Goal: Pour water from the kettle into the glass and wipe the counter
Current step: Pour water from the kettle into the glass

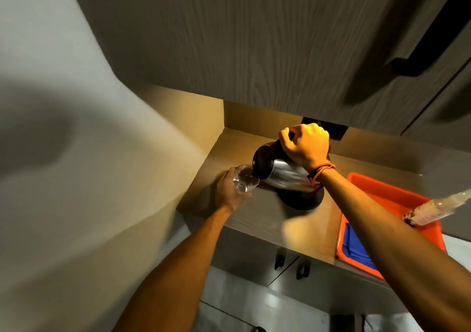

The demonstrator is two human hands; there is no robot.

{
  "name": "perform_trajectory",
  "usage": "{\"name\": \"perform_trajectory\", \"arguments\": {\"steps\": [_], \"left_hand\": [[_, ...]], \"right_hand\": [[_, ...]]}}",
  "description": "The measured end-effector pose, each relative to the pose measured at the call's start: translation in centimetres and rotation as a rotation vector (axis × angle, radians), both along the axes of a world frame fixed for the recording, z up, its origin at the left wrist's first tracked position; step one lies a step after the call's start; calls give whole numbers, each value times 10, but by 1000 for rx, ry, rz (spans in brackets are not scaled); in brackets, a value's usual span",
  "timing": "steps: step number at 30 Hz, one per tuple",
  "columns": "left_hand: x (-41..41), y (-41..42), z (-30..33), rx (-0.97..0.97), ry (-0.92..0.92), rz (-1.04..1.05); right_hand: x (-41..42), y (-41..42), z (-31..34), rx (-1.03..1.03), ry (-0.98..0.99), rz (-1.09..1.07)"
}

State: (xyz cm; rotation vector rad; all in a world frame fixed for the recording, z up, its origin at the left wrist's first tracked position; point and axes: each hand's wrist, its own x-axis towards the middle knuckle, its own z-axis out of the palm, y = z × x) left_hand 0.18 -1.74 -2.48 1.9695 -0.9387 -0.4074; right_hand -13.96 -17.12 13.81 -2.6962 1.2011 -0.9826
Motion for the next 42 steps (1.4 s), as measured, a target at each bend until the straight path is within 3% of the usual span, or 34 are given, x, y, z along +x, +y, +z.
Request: {"name": "perform_trajectory", "arguments": {"steps": [5,24,42], "left_hand": [[4,10,7,-75,-8,-11],[7,20,7,39,-103,-3],[1,24,19,81,-45,-20]], "right_hand": [[9,11,9,-116,51,50],[20,38,17,-335,148,214],[22,41,18,-246,192,261]]}}
